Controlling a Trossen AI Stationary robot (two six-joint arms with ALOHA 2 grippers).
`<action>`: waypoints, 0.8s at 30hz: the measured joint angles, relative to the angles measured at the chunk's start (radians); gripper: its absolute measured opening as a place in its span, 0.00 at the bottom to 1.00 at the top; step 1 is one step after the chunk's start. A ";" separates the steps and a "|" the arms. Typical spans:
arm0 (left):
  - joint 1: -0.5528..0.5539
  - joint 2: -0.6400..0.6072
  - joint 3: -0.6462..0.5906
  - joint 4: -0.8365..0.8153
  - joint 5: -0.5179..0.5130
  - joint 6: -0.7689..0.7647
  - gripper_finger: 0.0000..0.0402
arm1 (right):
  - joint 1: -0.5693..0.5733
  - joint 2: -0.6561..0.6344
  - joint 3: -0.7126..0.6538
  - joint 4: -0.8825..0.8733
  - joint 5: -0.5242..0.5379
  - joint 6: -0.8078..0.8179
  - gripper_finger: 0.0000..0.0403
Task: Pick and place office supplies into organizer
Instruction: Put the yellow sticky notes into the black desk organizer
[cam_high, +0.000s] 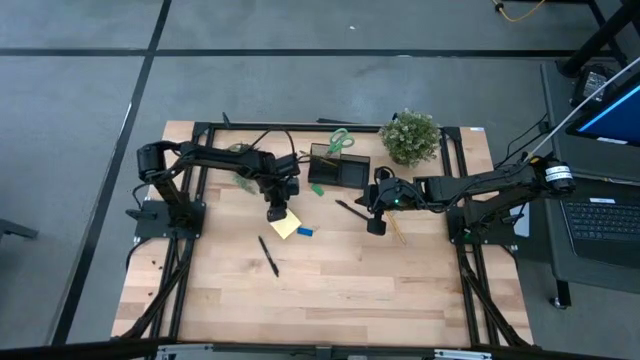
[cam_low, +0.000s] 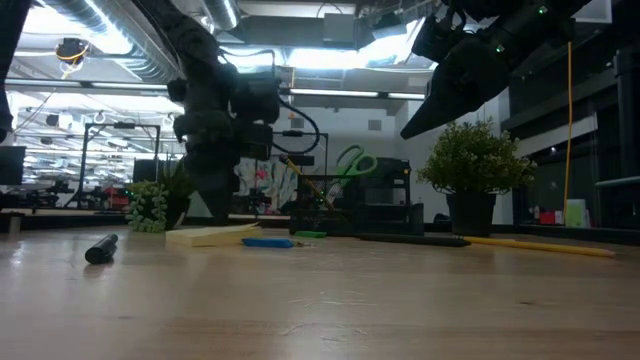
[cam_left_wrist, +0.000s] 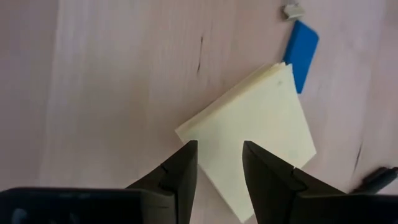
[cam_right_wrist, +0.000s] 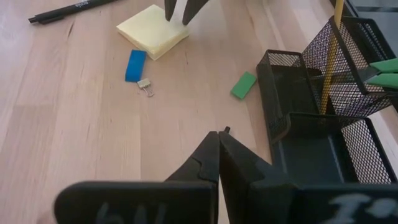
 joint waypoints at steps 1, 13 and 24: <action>0.000 0.007 0.000 0.000 0.003 -0.011 0.31 | 0.000 0.000 0.000 0.001 0.000 0.001 0.02; 0.009 0.024 0.001 0.002 0.009 -0.034 0.31 | 0.000 0.000 0.000 0.000 0.000 0.014 0.02; 0.027 0.007 0.000 -0.008 -0.010 -0.030 0.31 | 0.000 0.000 0.000 0.000 0.000 0.013 0.02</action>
